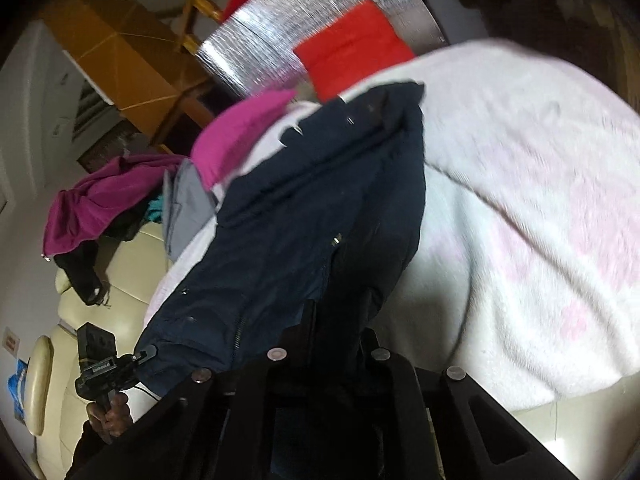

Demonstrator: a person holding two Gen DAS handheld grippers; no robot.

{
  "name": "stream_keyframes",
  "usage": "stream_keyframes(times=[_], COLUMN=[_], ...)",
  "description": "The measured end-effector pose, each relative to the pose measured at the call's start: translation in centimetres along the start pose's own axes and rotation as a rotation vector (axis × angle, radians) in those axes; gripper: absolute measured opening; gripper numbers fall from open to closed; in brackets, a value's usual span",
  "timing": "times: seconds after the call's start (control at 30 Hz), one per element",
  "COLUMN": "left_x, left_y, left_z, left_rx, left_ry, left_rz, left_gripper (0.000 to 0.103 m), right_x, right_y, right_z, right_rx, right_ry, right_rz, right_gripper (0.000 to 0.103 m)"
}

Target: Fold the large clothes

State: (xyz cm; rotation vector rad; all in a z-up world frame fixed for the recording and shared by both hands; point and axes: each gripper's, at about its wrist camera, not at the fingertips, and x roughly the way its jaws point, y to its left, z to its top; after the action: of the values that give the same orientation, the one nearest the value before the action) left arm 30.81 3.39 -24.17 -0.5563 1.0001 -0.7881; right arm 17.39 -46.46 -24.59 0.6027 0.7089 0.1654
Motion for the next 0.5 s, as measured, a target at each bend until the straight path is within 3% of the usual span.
stream_keyframes(times=[0.5], left_x=[-8.1], left_y=[-4.4], left_z=[-2.5], left_rx=[0.092], left_ry=[-0.048], left_rz=[-0.027], left_gripper=[0.014], right_x=[-8.2], right_y=[3.0], right_z=[-1.4], right_rx=[-0.031], right_ry=[-0.047], right_rz=[0.13], right_gripper=[0.011])
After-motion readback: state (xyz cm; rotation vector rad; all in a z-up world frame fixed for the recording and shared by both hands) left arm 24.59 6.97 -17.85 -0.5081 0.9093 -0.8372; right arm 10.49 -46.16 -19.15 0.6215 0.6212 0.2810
